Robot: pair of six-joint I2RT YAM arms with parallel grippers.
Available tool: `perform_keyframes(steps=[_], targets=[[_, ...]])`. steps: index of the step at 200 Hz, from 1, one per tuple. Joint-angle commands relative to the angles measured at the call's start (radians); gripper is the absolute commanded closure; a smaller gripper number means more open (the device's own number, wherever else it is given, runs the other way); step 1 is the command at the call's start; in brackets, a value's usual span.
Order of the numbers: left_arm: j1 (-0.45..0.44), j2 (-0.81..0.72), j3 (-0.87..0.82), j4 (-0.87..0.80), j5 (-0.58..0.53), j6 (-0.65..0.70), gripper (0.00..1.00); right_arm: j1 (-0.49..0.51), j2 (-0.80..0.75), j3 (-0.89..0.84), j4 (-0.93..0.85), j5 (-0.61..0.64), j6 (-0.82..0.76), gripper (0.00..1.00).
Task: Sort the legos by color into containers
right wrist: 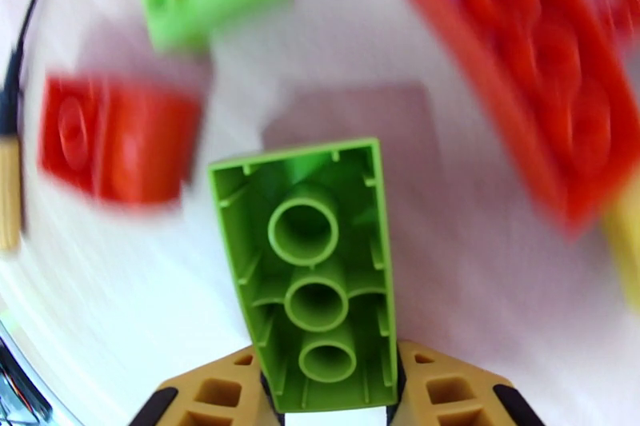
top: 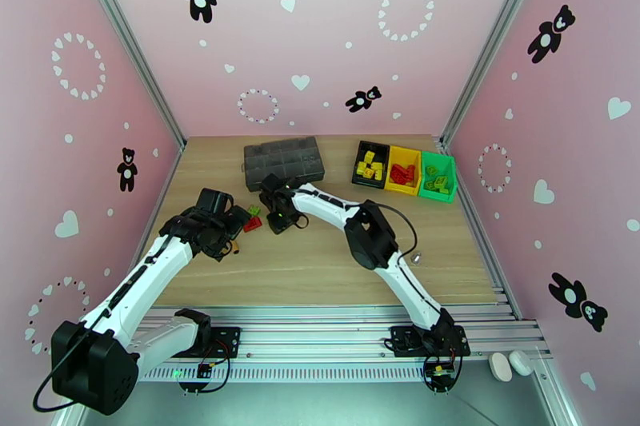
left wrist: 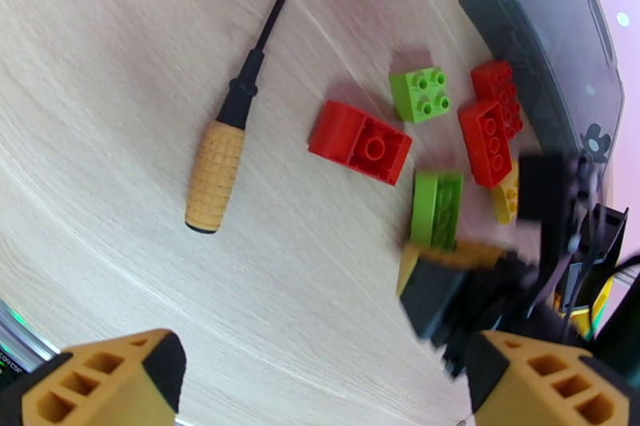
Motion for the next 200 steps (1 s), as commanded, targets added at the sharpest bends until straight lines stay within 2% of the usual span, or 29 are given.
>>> perform_keyframes(steps=[1, 26, 43, 60, 82, 135, 164, 200], targets=[[-0.017, 0.019, -0.008, 0.034, -0.003, -0.012, 0.02, 0.009, -0.117, -0.178, 0.012, 0.042, 0.026, 0.70], [-0.053, 0.061, -0.013, 0.080, 0.013, -0.028, 0.02, 0.007, -0.247, -0.397, 0.075, 0.060, 0.041, 0.67], [-0.092, 0.105, -0.009, 0.116, 0.015, -0.045, 0.02, 0.008, -0.300, -0.492, 0.099, 0.058, 0.050, 0.54], [-0.121, 0.144, -0.002, 0.149, 0.017, -0.062, 0.02, 0.008, -0.304, -0.516, 0.095, 0.054, 0.057, 0.46], [-0.136, 0.177, 0.007, 0.173, 0.019, -0.074, 0.02, 0.007, -0.277, -0.488, 0.082, 0.061, 0.062, 0.43], [-0.137, 0.165, 0.001, 0.164, 0.006, -0.081, 0.02, -0.012, -0.184, -0.346, 0.031, 0.054, 0.066, 0.47], [-0.134, 0.149, -0.019, 0.170, 0.005, -0.092, 0.01, -0.029, -0.162, -0.315, 0.014, 0.049, 0.060, 0.53], [-0.133, 0.164, -0.021, 0.192, 0.019, -0.089, 0.02, -0.045, -0.197, -0.335, 0.017, 0.052, 0.052, 0.66]])
